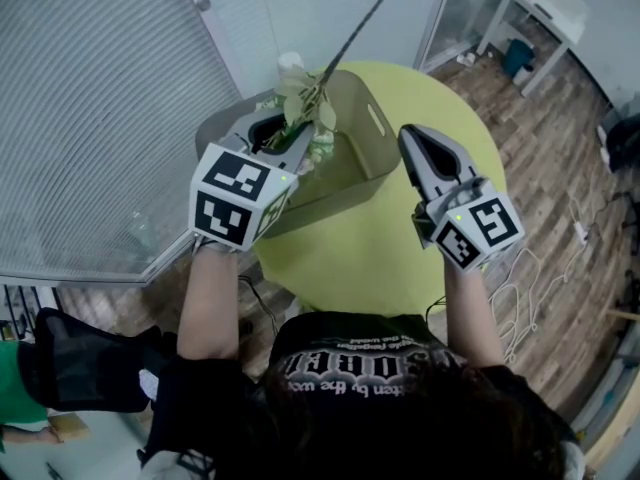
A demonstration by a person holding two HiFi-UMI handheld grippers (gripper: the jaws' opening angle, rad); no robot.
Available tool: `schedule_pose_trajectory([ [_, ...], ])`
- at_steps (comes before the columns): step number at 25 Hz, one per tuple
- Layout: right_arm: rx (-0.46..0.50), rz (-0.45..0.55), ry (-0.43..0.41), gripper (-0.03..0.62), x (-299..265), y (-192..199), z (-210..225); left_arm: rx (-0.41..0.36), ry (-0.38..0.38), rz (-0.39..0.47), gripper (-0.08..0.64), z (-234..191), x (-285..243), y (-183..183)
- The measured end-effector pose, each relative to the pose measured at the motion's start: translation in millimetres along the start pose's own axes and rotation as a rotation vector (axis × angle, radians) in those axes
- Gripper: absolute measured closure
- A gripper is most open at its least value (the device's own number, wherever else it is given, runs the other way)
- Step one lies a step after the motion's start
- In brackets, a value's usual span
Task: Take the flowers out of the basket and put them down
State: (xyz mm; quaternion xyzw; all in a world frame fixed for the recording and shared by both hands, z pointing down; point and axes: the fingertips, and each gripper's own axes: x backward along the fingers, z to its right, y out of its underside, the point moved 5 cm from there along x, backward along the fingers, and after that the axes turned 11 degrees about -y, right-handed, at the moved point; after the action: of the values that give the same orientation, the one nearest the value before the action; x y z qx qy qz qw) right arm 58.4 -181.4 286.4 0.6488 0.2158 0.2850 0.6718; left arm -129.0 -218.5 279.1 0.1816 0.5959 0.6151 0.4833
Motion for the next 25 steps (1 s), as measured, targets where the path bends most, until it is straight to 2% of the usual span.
schedule_pose_trajectory([
  [5, 0.002, 0.006, -0.003, 0.563, 0.9, -3.7, 1.9, 0.052, -0.041, 0.064, 0.476, 2.6, 14.5, -18.6],
  [15, 0.004, 0.008, -0.015, 0.563, -3.1, -4.8, 1.9, 0.093, -0.065, 0.105, 0.476, 7.1, 25.9, -26.9],
  [25, -0.004, 0.008, -0.010, 0.563, 1.7, -2.5, 0.2, 0.056, -0.060, 0.116, 0.480, 18.9, 29.4, -30.0],
])
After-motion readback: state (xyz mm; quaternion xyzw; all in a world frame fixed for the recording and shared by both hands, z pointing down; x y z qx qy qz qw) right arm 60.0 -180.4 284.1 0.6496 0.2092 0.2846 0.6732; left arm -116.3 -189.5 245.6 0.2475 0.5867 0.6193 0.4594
